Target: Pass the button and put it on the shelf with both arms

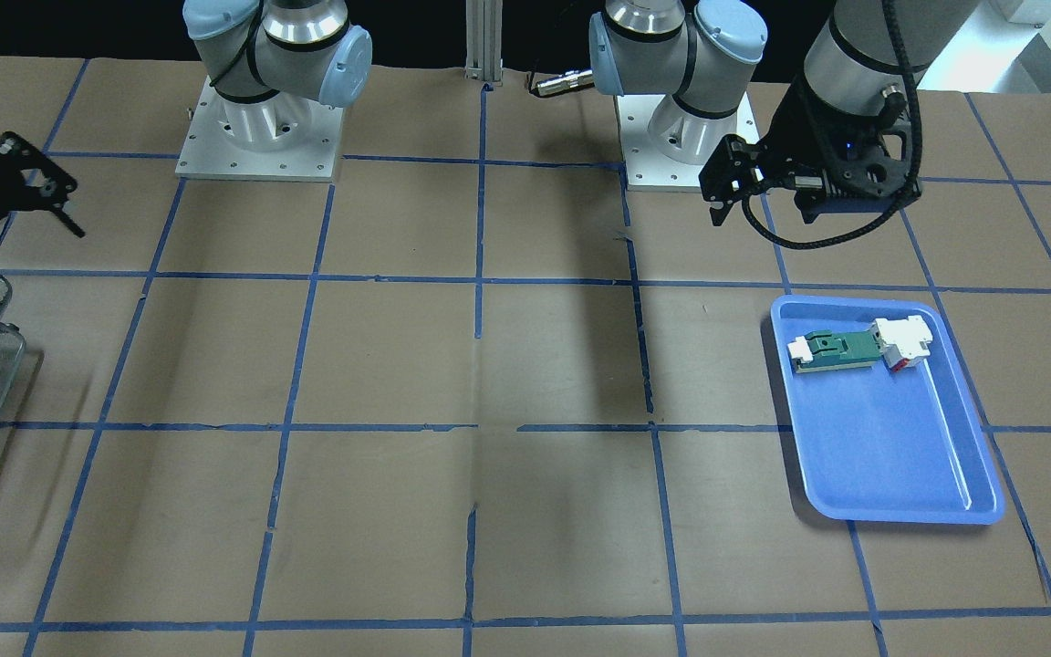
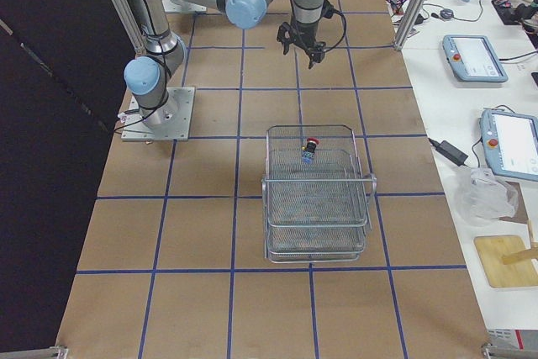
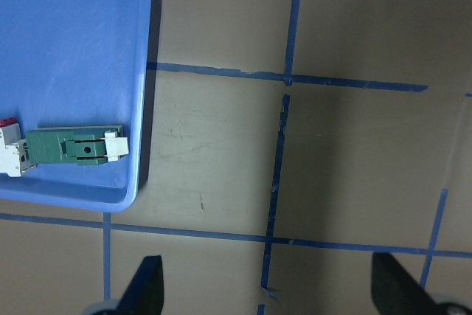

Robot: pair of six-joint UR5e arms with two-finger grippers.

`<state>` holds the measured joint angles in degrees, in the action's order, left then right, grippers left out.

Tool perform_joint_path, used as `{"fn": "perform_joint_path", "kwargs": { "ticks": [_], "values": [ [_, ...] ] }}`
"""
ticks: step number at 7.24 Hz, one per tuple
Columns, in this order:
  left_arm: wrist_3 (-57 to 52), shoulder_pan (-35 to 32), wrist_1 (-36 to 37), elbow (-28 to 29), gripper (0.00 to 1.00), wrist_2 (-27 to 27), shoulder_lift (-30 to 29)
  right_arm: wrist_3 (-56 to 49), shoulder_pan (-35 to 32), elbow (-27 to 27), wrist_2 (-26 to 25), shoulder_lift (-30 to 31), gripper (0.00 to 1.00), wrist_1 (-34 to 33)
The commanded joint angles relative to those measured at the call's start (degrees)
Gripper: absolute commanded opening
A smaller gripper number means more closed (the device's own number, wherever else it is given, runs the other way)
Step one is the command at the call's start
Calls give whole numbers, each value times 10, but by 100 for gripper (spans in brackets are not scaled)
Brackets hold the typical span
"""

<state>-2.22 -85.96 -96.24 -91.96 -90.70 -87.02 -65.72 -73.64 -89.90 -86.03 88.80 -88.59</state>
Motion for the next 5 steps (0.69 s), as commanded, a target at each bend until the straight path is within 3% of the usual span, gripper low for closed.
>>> {"fn": "perform_joint_path", "kwargs": {
  "ticks": [1, 3, 4, 5],
  "values": [
    [-16, 3, 1, -19, 100, -1, 26, 255, -110, 2, -21, 33, 100, 24],
    [-16, 1, 1, -18, 100, 3, 28, 413, -142, 12, -24, 25, 100, 6],
    [-15, 1, 1, -18, 100, 4, 26, 581, -142, 18, -24, 14, 100, -3],
    [-15, 1, 1, -17, 100, 3, 28, 623, -142, 29, -32, 2, 100, -1]
  ]
}}
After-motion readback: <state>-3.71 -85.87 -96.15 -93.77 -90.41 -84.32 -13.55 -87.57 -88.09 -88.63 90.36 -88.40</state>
